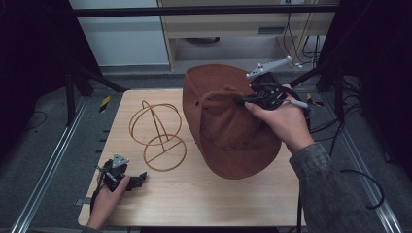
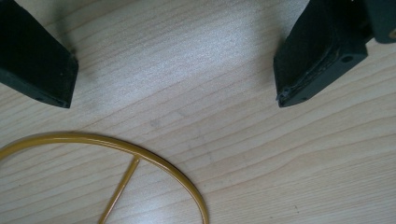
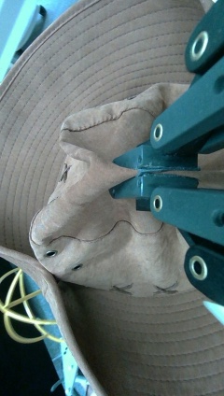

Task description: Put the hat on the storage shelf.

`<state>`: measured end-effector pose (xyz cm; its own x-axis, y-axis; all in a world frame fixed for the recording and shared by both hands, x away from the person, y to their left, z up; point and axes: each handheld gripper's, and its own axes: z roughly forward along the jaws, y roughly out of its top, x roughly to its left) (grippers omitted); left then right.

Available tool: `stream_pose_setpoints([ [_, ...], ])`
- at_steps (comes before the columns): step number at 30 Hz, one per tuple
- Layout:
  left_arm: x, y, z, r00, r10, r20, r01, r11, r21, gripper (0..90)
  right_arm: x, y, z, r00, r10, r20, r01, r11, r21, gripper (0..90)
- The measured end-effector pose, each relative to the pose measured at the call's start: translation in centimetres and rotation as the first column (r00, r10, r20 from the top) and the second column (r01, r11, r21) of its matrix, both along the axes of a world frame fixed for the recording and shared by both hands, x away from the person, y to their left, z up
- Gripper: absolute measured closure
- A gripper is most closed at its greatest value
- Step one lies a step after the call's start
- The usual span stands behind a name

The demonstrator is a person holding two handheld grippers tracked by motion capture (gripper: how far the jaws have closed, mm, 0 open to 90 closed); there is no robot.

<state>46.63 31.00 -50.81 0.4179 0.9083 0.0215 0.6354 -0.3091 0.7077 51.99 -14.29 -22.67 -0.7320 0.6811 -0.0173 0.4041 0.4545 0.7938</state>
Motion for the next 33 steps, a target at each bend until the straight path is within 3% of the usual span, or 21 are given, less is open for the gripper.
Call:
stream_pose_setpoints([
  [11,0.0,0.0,0.0,1.0,0.004,0.002,-0.004,1.0,-0.003,0.0,-1.3,1.7,1.8,0.9977,0.028,0.062,-0.032,0.997,0.067,89.1],
  [17,-0.1,-0.1,0.0,0.9999,0.009,0.005,-0.009,0.9999,-0.007,0.0,-1.8,3.8,2.6,0.9941,0.051,0.096,-0.061,0.993,0.097,89.1],
  [33,-0.1,0.0,0.0,1.0,0.004,0.001,-0.004,1.0,-0.003,0.0,-1.0,9.0,3.3,0.9928,0.064,0.101,-0.077,0.988,0.135,89.0],
])
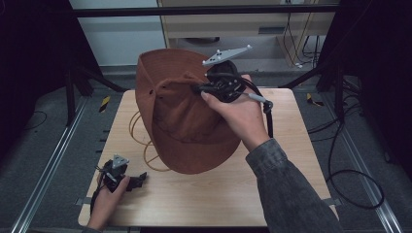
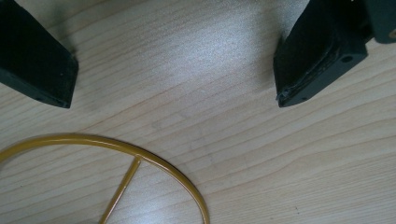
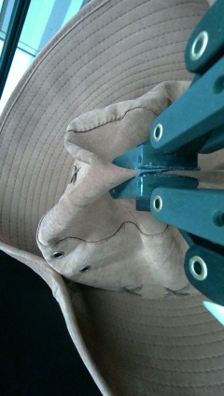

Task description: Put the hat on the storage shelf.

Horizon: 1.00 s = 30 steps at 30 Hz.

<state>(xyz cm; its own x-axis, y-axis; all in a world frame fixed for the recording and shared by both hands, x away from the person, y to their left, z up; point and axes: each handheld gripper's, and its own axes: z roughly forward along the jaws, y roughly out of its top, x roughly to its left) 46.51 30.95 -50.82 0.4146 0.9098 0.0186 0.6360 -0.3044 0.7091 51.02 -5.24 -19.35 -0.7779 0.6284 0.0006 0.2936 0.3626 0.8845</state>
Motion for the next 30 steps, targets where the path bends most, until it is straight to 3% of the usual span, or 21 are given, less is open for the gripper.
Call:
stream_pose_setpoints([
  [6,0.0,0.0,0.0,1.0,0.001,0.001,-0.001,1.0,0.0,0.0,0.2,1.2,-0.3,1.0,0.01,0.0,-0.01,0.999,0.03,89.0],
  [14,0.0,0.0,0.0,1.0,0.0,-0.001,0.0,1.0,0.0,0.0,0.1,2.5,-0.6,0.9994,0.034,-0.006,-0.034,0.999,0.027,89.0],
  [23,0.0,0.0,0.0,1.0,0.0,0.0,0.0,1.0,-0.001,0.0,0.4,3.9,-0.4,0.9991,0.043,0.0,-0.043,0.999,0.015,89.0],
  [30,0.0,0.0,0.0,1.0,0.0,-0.002,0.0,1.0,0.001,0.0,1.2,5.4,-0.3,0.9993,0.037,0.008,-0.036,0.999,-0.023,89.0],
])
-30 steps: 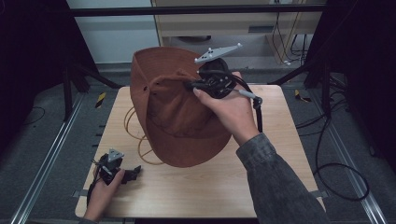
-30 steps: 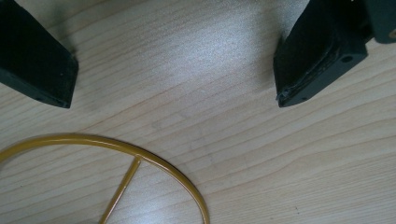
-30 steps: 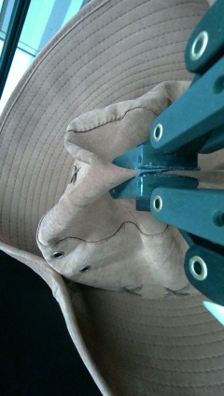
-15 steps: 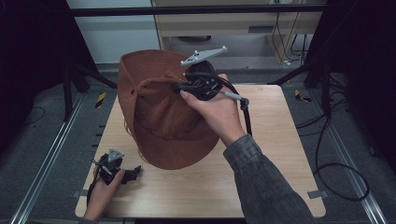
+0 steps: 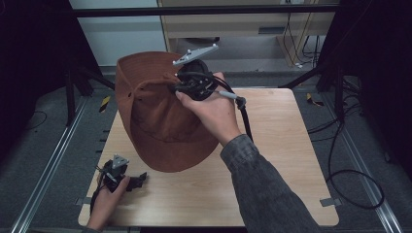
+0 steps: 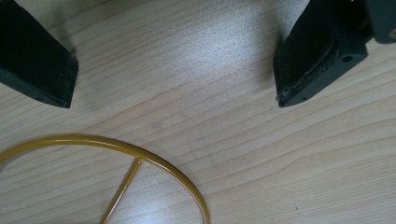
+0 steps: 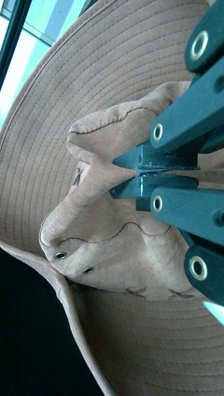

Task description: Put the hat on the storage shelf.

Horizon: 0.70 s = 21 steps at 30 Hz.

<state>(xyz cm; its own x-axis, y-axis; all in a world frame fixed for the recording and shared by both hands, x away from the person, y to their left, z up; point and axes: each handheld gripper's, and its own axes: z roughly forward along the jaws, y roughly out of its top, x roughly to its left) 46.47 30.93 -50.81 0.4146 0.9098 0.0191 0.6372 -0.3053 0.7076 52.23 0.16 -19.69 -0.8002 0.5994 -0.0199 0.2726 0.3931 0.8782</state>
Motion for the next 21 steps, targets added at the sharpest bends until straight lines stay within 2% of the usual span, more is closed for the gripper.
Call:
stream_pose_setpoints([
  [7,0.0,0.0,0.0,1.0,0.0,0.0,0.0,1.0,0.001,0.0,0.7,0.8,-0.1,1.0,-0.001,-0.009,0.001,1.0,0.009,89.0],
  [10,0.0,0.0,0.0,1.0,0.001,0.0,-0.001,1.0,0.001,0.0,0.8,1.1,-0.1,0.9999,0.0,-0.011,0.0,1.0,0.005,88.9],
  [11,0.0,0.0,0.0,1.0,0.002,0.001,-0.002,1.0,-0.001,0.0,1.1,1.5,-0.2,0.9999,0.001,-0.011,-0.002,1.0,-0.01,88.9],
  [21,0.0,0.0,0.0,1.0,0.001,0.0,-0.001,1.0,-0.001,0.0,2.0,2.7,-1.0,0.9994,0.005,-0.033,-0.006,1.0,-0.017,88.8],
])
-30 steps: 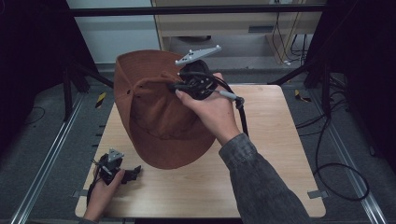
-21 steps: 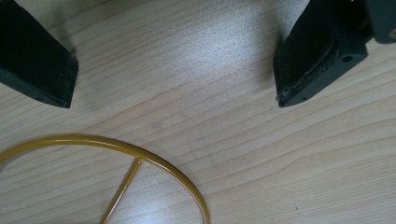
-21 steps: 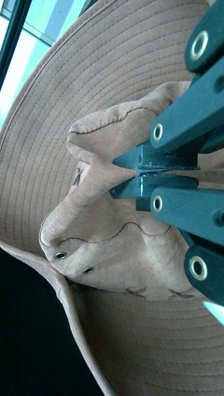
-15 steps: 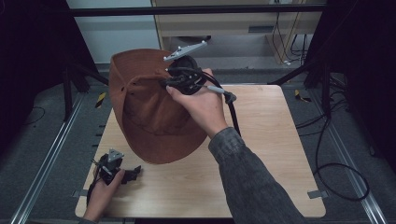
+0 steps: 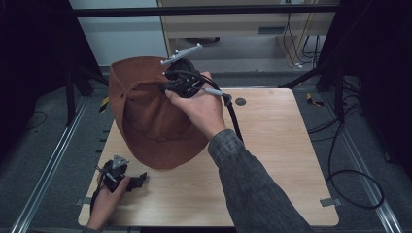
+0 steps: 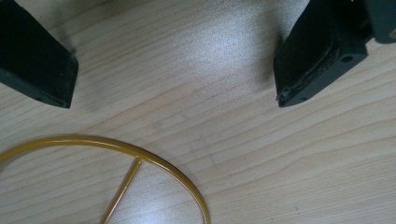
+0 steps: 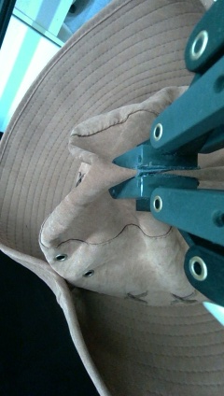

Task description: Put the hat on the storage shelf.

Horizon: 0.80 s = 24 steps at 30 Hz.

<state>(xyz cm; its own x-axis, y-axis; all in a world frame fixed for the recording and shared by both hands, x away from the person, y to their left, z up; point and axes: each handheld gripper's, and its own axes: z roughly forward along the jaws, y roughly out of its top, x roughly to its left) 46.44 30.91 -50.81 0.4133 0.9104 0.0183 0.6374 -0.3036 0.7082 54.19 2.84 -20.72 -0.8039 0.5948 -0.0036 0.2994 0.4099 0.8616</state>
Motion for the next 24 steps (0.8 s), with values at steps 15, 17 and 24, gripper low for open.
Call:
stream_pose_setpoints([
  [15,0.0,0.0,0.0,1.0,-0.002,0.0,0.002,1.0,0.0,0.0,0.7,1.6,-0.9,0.9997,0.011,-0.021,-0.011,1.0,-0.011,88.8],
  [17,0.0,0.0,0.0,1.0,-0.002,0.0,0.002,1.0,0.0,0.0,0.7,2.0,-0.9,0.9997,0.018,-0.018,-0.018,1.0,-0.011,88.8],
  [24,0.0,0.0,0.0,1.0,-0.002,0.0,0.002,1.0,0.0,0.0,0.8,2.8,-1.2,0.9994,0.024,-0.026,-0.024,1.0,-0.019,88.6],
])
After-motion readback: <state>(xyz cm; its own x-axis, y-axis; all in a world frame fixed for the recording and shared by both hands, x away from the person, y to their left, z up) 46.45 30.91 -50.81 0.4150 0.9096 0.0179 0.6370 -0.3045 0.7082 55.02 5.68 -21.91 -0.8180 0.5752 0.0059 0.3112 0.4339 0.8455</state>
